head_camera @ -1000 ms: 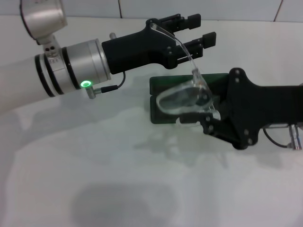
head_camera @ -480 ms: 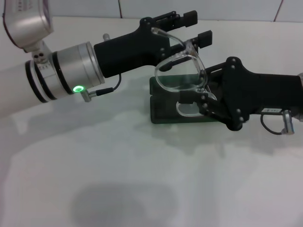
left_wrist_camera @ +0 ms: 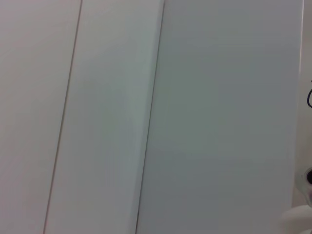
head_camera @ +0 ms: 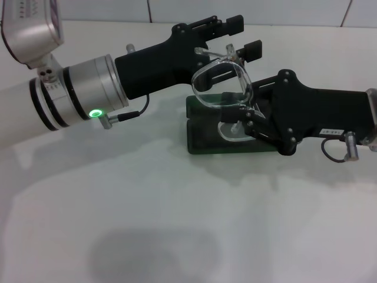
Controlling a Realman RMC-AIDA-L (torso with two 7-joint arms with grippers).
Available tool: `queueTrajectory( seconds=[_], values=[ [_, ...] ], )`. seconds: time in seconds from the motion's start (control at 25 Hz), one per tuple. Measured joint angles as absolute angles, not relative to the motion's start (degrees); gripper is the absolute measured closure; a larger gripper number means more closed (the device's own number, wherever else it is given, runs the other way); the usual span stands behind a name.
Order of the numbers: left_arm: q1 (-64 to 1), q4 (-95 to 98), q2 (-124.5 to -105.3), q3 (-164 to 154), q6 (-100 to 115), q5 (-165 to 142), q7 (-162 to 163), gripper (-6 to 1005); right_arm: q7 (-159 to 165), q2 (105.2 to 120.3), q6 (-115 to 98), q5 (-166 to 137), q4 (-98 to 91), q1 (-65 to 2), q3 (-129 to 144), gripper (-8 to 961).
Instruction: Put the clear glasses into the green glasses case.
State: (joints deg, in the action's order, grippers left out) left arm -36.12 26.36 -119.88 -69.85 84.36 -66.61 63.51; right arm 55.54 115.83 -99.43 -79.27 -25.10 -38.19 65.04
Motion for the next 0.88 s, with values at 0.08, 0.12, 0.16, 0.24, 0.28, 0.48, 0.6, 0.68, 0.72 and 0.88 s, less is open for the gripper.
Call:
queueTrajectory(
  seconds=[0.08,0.12,0.16,0.24,0.28,0.48,0.6,0.68,0.72,0.88],
  values=[
    [-36.1,26.4,-119.88,-69.9,84.4,-66.6,63.4,380,56.4,115.8,-98.9,-79.3,-25.1,-38.2,65.0,830],
    [-36.1,26.4,-119.88,-69.9,84.4,-66.6,63.3,380,56.8,115.75,-98.8,-79.3,-25.1,-38.2,65.0,830],
    [-36.1,26.4,-119.88,-69.9,84.4,-66.5,63.3,380,57.1,115.71,-98.7,-79.4,-25.1,-38.2,64.9,830],
    [-36.1,26.4,-119.88,-69.8,84.4,-66.5,63.2,380,57.3,115.65,-98.7,-79.5,-25.2,-38.1,64.8,830],
    [-36.1,26.4,-119.88,-69.8,84.4,-66.5,63.2,380,57.3,115.62,-98.7,-79.5,-25.4,-37.8,64.8,830],
    [-36.1,26.1,-119.88,-69.8,84.2,-66.0,62.7,380,57.4,115.43,-99.1,-79.4,-26.0,-36.7,64.7,830],
    [-36.0,25.8,-119.87,-69.8,84.0,-65.4,62.5,380,57.4,115.32,-99.2,-79.3,-26.2,-36.2,64.6,830],
    [-36.0,25.7,-119.84,-69.8,83.9,-65.3,62.4,380,57.4,115.31,-99.1,-79.3,-26.5,-35.8,64.6,830],
    [-36.0,25.7,-119.82,-69.8,83.9,-65.3,62.4,380,57.4,115.31,-99.0,-79.3,-26.7,-35.6,64.6,830],
    [-36.0,25.7,-119.8,-69.8,84.0,-65.3,62.4,380,58.0,115.31,-98.7,-79.3,-26.7,-35.6,64.6,830]
  ],
)
